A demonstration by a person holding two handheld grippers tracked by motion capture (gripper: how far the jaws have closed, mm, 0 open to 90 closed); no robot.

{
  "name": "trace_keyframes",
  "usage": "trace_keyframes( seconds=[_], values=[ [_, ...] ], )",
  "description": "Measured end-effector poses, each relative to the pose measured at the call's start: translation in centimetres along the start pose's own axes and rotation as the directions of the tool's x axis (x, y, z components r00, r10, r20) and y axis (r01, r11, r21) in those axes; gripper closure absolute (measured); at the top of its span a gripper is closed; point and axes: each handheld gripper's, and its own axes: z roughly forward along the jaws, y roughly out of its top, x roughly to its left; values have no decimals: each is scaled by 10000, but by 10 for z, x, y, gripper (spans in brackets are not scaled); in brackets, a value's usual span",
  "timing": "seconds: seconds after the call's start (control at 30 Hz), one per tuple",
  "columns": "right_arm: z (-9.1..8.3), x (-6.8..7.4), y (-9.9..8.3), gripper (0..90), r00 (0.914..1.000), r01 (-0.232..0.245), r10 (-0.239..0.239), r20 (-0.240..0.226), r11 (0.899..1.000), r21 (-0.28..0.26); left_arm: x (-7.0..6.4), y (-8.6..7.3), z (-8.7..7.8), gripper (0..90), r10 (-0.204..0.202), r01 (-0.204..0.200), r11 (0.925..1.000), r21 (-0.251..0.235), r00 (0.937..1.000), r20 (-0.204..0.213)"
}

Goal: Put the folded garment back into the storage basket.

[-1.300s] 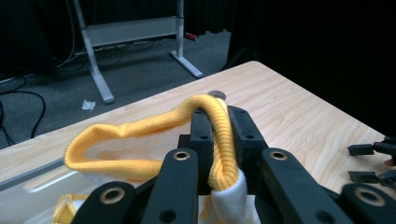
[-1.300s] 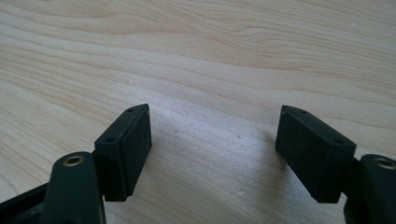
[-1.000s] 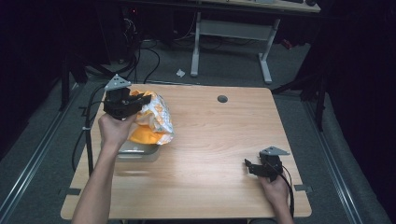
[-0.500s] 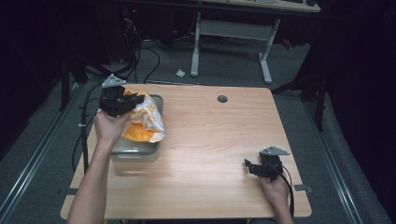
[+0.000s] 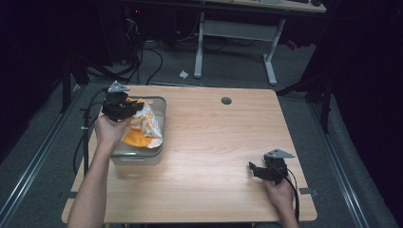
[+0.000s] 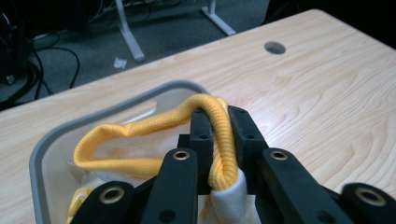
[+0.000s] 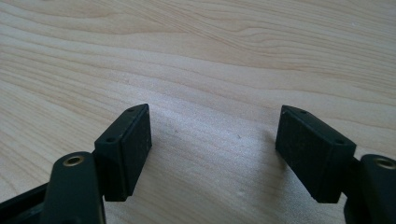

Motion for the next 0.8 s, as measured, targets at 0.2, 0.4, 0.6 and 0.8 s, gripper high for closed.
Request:
trace_keyframes(
  seconds=[0.2, 0.4, 0.6, 0.8],
  values=[
    [0, 0, 0, 271, 10000, 21, -21, 0, 10000, -2, 1, -6, 8, 813, 113, -112, 9997, 220, 9999, -54],
    [0, 0, 0, 271, 10000, 24, -24, -2, 10000, -1, 4, -17, 14, 811, 185, -170, 9977, 658, 9996, -216],
    [0, 0, 0, 271, 10000, 24, -24, -1, 10000, -3, 5, -27, 21, 809, 420, -348, 9923, 1191, 9974, -578],
    [0, 0, 0, 271, 10000, 16, -16, -1, 10000, -1, 8, -38, 31, 804, 364, -224, 9853, 1695, 9961, -801]
  ],
)
